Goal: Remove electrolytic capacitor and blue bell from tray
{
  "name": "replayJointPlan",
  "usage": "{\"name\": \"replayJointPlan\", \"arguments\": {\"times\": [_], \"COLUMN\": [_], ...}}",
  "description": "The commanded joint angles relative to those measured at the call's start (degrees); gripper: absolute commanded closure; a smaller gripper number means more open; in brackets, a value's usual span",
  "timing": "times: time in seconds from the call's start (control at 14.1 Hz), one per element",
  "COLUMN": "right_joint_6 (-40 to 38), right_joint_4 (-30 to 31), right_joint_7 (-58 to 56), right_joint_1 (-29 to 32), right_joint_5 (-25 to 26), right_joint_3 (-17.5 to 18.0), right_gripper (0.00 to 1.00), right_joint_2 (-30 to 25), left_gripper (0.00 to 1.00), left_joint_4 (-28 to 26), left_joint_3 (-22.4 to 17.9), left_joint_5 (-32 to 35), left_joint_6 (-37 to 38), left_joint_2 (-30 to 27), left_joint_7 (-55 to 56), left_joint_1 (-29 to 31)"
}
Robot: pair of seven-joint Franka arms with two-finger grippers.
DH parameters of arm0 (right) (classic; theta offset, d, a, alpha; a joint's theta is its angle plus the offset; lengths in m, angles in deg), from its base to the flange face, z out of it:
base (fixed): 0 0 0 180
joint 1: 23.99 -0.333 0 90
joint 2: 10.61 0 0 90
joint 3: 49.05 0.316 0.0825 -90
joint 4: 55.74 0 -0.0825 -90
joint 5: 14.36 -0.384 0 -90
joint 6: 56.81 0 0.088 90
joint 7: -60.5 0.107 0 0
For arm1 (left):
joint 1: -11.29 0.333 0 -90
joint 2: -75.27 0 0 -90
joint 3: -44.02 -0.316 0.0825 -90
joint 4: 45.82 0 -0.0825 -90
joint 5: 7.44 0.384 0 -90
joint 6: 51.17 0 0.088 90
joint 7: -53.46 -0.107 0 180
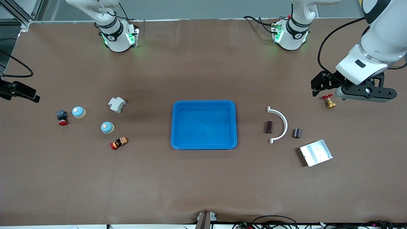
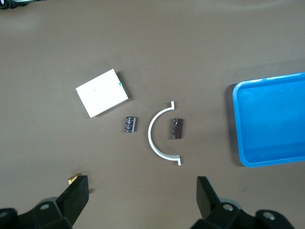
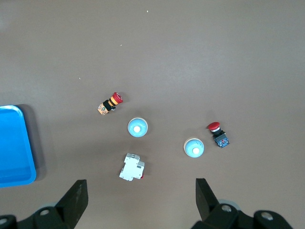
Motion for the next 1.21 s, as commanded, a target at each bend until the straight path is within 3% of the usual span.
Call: {"name": "replayJointPlan", "arguments": {"times": [0.0,1.14], "right_joint_6": [0.1,-0.2], "right_joint_4": [0.8,0.8], "right_joint_7": [0.4,0.2], "right_joint_1": [0.3,0.4], "right_joint_5": [-0.2,-0.2], "right_joint_3": [0.2,0.2], "right_gripper": [0.0,0.0], "right_joint_2": [-0.8,-0.8], "left_gripper": [0.0,0.0], "left_joint_4": [-0.1,-0.3], "left_joint_3": [0.2,0.0], "left_joint_5": [1.2,1.2], "left_joint_6": [0.8,0.8], "left_joint_2": [-0.7,-0.5], "left_joint_7": [1.0,3.7], "left_joint_1": [0.0,0.1]}}
